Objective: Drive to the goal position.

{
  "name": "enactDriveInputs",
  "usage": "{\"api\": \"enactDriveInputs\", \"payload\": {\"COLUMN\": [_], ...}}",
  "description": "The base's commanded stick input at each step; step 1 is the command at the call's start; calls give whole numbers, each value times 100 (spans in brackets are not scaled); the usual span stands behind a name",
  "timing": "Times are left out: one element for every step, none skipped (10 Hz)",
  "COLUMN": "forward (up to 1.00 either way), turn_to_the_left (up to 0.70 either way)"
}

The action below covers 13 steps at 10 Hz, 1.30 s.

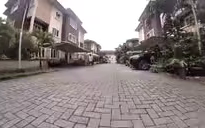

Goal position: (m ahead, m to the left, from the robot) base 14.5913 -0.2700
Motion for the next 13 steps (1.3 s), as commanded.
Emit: {"api": "enactDriveInputs", "payload": {"forward": [70,70,70,70,70,70,70,70,70,70,70,70,70], "turn_to_the_left": [0,0,0,0,0,0,0,0,0,0,0,0,0]}}
